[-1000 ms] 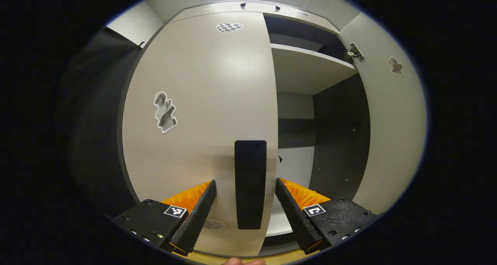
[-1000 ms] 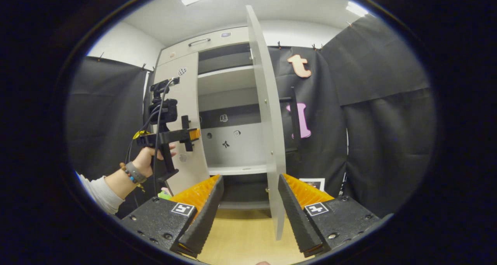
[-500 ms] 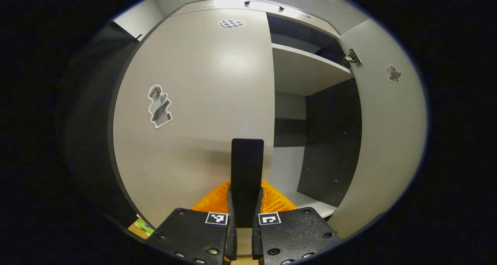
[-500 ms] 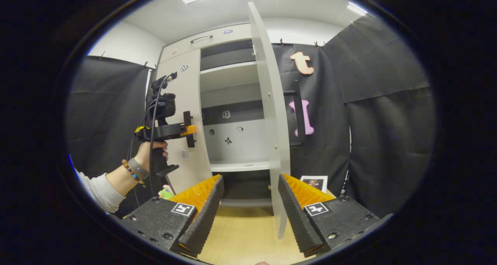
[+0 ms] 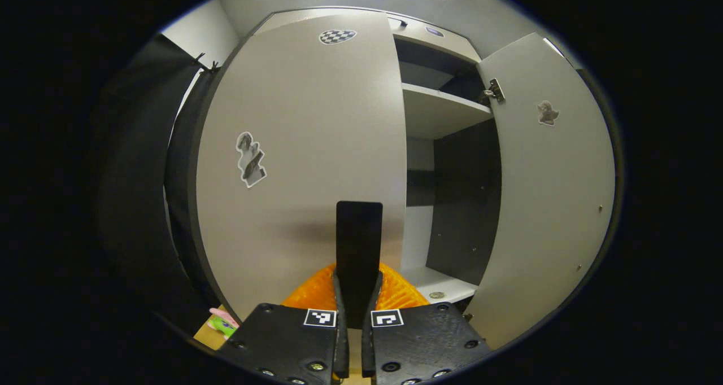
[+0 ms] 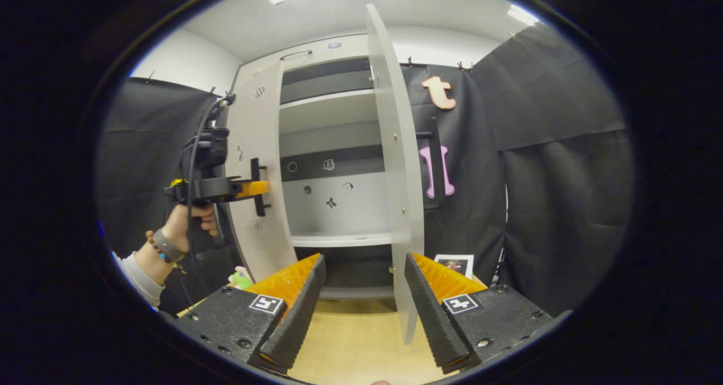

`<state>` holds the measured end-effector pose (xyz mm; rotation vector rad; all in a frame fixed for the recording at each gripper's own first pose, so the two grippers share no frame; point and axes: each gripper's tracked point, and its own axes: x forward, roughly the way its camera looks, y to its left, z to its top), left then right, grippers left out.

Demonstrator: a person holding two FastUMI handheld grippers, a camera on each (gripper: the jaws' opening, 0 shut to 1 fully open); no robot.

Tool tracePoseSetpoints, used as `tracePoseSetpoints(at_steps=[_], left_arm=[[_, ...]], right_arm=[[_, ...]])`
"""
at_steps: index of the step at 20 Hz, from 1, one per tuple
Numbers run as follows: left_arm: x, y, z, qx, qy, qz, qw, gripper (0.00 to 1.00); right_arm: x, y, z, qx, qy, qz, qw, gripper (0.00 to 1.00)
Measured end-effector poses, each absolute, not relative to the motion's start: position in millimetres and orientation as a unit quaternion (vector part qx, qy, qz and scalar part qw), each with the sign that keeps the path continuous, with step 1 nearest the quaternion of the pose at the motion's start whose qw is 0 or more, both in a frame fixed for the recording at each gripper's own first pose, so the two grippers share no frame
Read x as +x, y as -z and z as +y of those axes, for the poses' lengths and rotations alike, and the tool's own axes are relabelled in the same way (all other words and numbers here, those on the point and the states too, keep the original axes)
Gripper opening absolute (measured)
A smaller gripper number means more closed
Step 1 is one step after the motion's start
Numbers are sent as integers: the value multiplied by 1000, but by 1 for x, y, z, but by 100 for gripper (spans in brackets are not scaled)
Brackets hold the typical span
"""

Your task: Open the right door of the double-door shoe cabinet with the right hand, and open the left door with the left hand.

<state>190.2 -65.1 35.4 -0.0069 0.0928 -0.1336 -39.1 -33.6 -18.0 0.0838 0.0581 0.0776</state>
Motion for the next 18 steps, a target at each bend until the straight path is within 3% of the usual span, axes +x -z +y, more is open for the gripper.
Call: tracePoseSetpoints(at_steps=[9,18], left_arm=[[122,-42,-16,-7,75,45,996,8],[85,-45,53,-6,20,37,999,7]], right_arm=[[-35,10,-10,30,-51,21,998,88],[-20,14,16,34,-67,25,997,87]])
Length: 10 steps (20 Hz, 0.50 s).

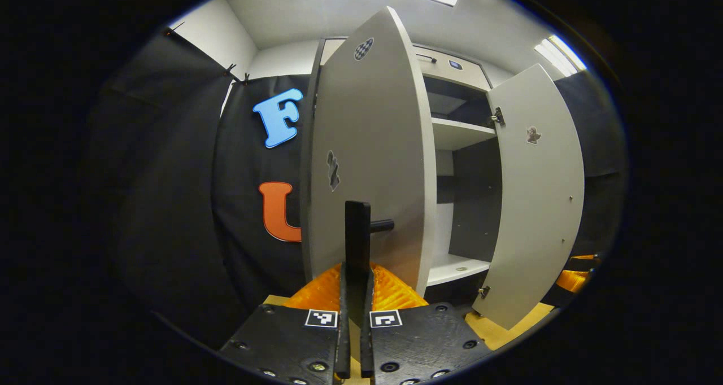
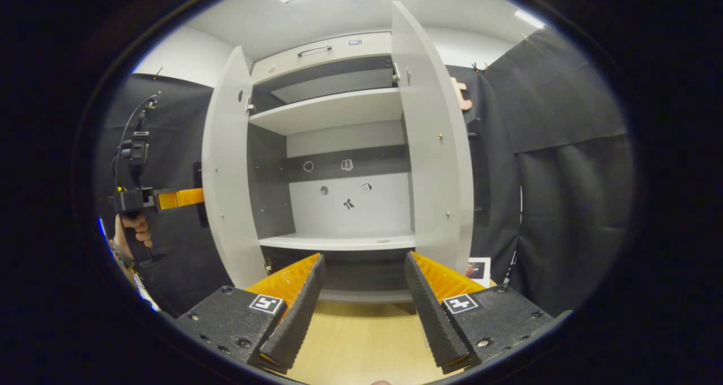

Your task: Open the right door of the double-door shoe cabinet with the right hand, and open the left door with the left hand.

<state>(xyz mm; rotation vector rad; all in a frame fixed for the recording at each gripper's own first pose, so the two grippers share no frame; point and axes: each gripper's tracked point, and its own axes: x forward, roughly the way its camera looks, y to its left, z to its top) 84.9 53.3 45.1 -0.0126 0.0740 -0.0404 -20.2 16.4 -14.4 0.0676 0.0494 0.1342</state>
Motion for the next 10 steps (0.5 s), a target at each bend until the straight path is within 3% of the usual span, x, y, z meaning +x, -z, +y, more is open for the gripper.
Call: tracePoseSetpoints(at_steps=[10], left_arm=[[76,-43,112,-2,-24,27,999,6]], right_arm=[[-11,22,27,37,-61,33,997,88]])
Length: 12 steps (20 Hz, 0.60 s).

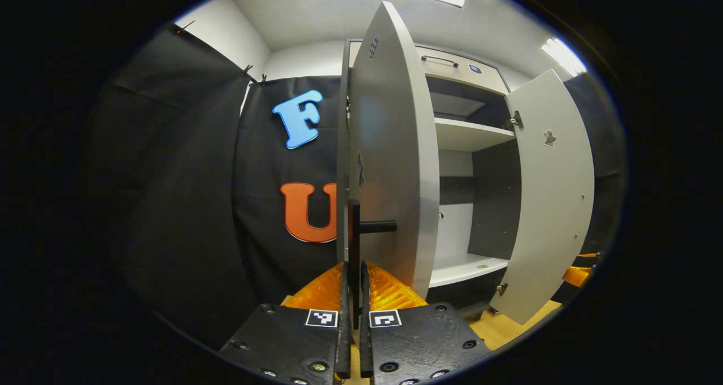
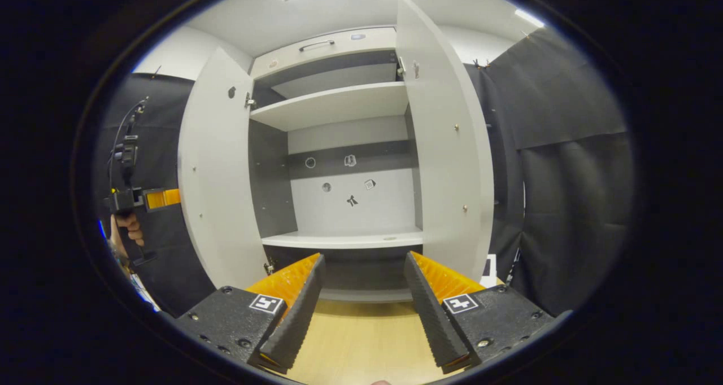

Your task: Open the right door of the double-door shoe cabinet with the right hand, and open the left door with the left hand.

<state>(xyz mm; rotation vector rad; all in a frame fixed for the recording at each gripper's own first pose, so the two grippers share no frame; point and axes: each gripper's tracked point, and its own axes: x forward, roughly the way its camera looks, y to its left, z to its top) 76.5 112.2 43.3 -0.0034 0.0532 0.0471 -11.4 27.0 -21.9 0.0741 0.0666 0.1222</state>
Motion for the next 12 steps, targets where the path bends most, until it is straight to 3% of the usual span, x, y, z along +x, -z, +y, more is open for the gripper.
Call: tracePoseSetpoints(at_steps=[1,2,3,10,12], left_arm=[[78,-44,121,-1,-30,23,999,6],[78,-44,133,-2,-36,21,999,17],[78,-43,139,-14,-25,21,999,0],[74,-40,148,-25,4,25,999,1],[52,-42,148,-36,-3,24,999,6]], right_arm=[[-11,23,26,38,-58,34,997,88],[-10,25,25,39,-56,35,997,88],[-9,26,25,40,-55,38,997,89],[-8,24,29,41,-57,38,997,88],[-5,22,29,38,-52,34,997,88]])
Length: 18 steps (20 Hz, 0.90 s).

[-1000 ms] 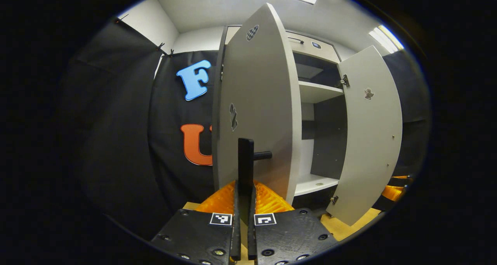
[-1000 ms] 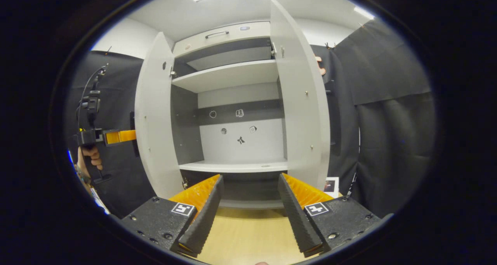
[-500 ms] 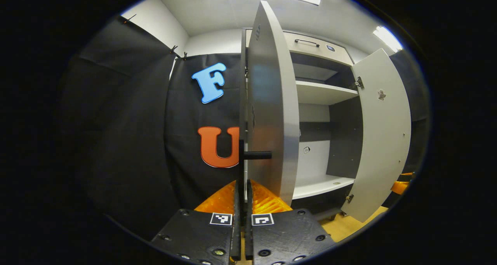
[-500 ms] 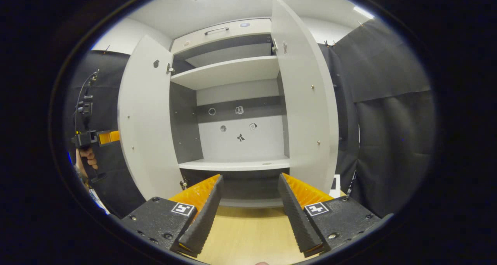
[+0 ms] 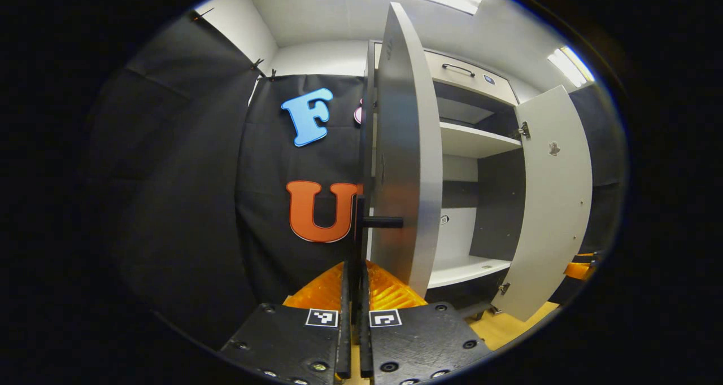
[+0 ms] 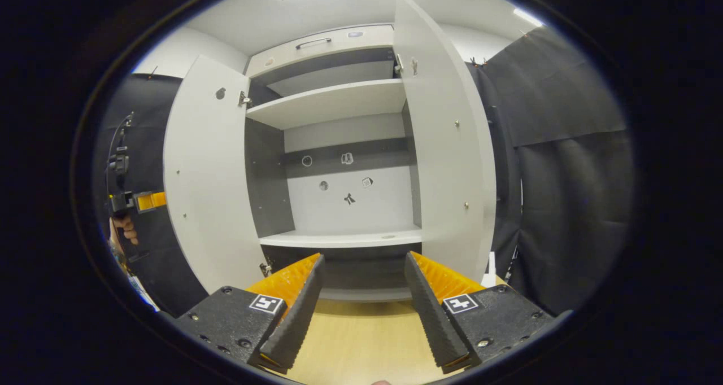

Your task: Open the right door of the double-door shoe cabinet with the right hand, and open the left door with the left hand.

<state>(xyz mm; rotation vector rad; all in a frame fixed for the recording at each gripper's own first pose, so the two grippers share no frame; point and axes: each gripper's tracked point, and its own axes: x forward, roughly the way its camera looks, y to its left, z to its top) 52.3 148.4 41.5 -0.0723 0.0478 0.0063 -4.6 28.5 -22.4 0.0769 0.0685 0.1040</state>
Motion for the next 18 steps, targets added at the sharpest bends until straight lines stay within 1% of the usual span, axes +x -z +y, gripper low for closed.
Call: tracePoseSetpoints(at_steps=[2,3,4,5,6,10,12,14,15,17,18], left_arm=[[27,-44,135,-57,-10,17,998,5],[24,-37,114,-75,4,22,997,0],[22,-28,91,-93,13,29,995,0],[23,-19,72,-99,17,30,995,0],[27,-10,57,-94,15,29,995,0],[41,18,21,-42,0,25,999,0],[41,23,-9,-41,33,23,998,5],[41,21,-22,-32,45,21,998,34],[40,19,-26,-30,47,17,998,45],[39,18,-38,-36,61,14,997,50],[38,16,-40,-39,62,12,997,73]], right_arm=[[-2,21,26,41,-48,31,998,88],[-2,20,25,44,-47,28,998,88],[-1,18,25,47,-48,26,997,87],[0,17,26,47,-52,27,997,88],[-1,16,28,47,-56,26,997,88],[-8,11,23,24,-56,19,998,89],[-13,11,17,12,-46,14,999,89],[-17,11,11,-3,-35,10,999,88],[-19,10,9,-9,-31,7,999,88],[-22,9,9,-13,-31,4,999,88],[-23,9,10,-11,-34,2,999,89]])
